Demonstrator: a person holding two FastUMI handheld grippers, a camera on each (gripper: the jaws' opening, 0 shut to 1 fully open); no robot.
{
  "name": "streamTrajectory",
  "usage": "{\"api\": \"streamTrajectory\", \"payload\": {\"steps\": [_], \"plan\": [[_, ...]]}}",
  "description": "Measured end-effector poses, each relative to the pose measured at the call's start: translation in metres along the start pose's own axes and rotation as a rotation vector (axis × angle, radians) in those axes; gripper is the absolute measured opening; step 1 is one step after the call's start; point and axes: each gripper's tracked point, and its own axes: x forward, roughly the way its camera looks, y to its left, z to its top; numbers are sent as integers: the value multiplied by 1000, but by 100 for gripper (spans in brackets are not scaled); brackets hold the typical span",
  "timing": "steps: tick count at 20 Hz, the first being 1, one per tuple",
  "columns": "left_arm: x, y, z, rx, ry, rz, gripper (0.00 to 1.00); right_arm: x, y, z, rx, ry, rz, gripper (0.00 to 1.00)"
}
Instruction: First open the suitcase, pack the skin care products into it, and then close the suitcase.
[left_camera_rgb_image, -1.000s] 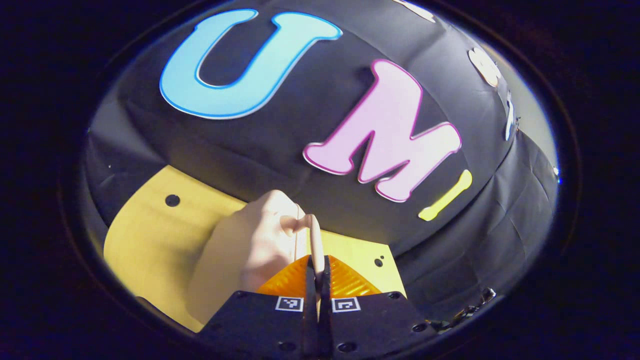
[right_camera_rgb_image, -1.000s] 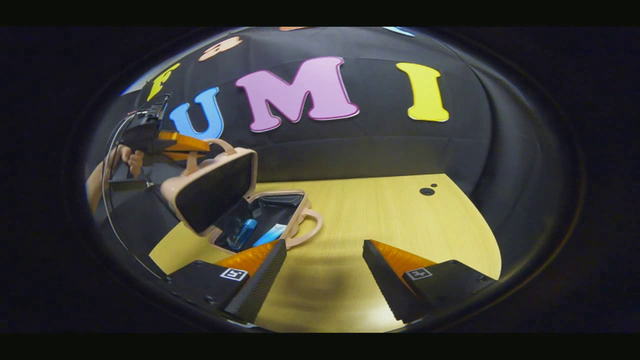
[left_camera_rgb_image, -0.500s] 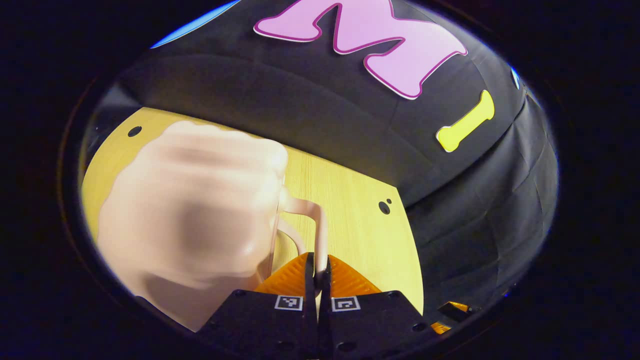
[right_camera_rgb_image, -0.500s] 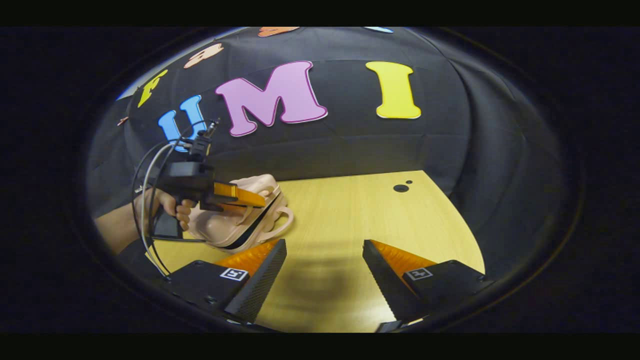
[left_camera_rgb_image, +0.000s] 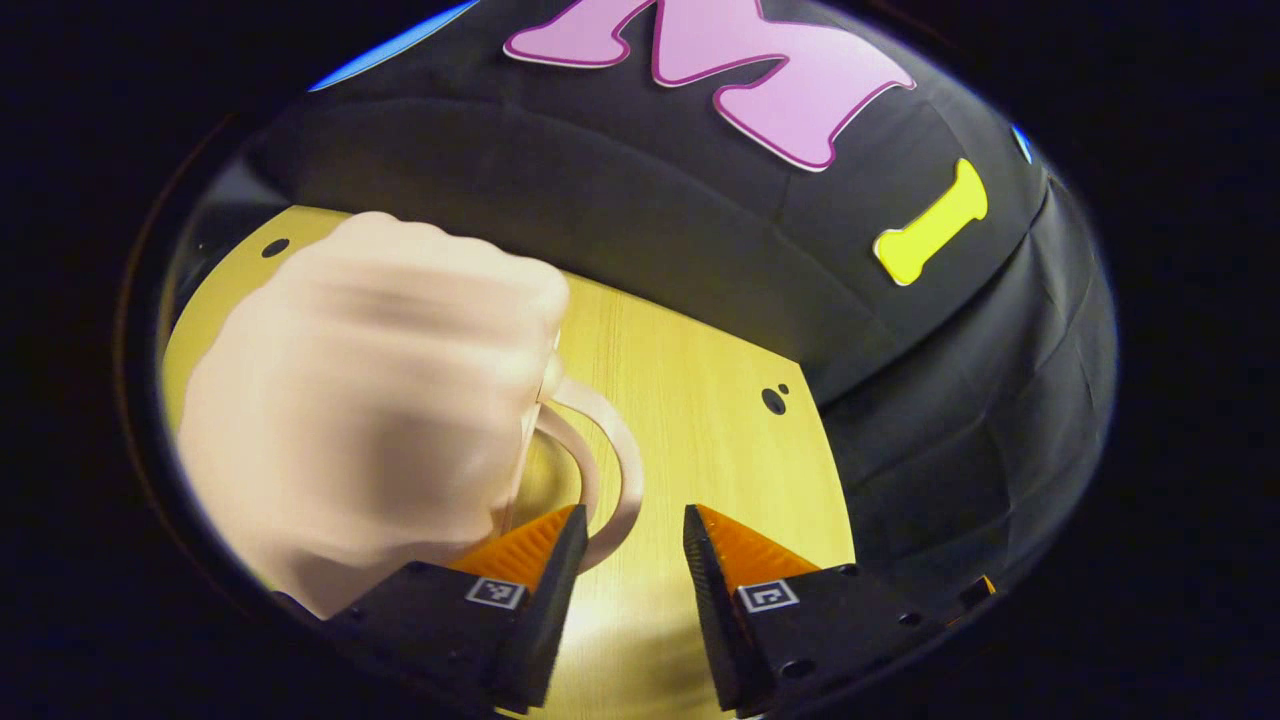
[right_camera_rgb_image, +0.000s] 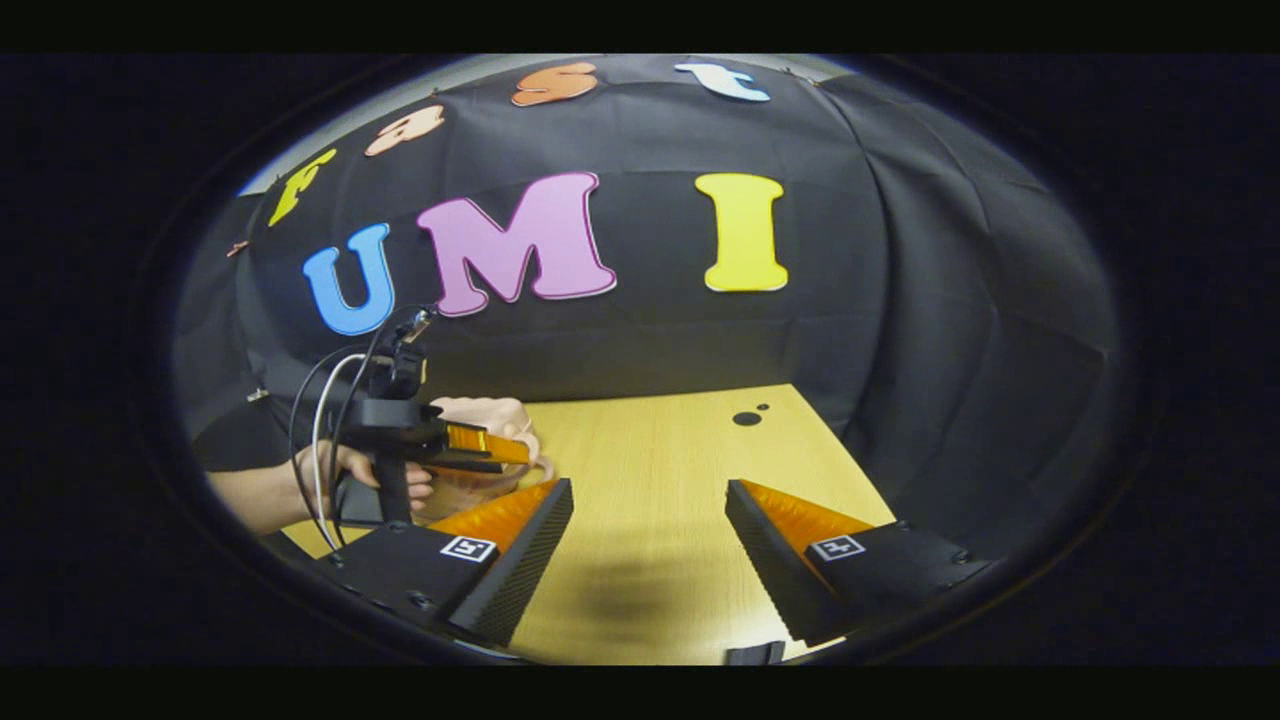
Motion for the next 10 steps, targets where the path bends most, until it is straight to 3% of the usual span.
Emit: {"api": "streamTrajectory", "payload": {"steps": [1, 2, 3, 5, 10], "plan": [[-17, -5, 6, 19, -48, -10, 78, -2, 2, 6, 1, -16, -5, 97], [-35, -9, 12, 49, -102, -18, 85, -4, 4, 12, 1, -40, -18, 98], [-77, -11, 28, 148, -217, -9, 95, -11, 13, 21, 2, -77, -21, 97], [-128, -11, 39, 284, -309, 23, 95, -22, 41, 22, -15, -88, 18, 97], [-267, 1, 49, 536, -572, 196, 95, -57, 92, 30, -49, -138, 64, 97]]}}
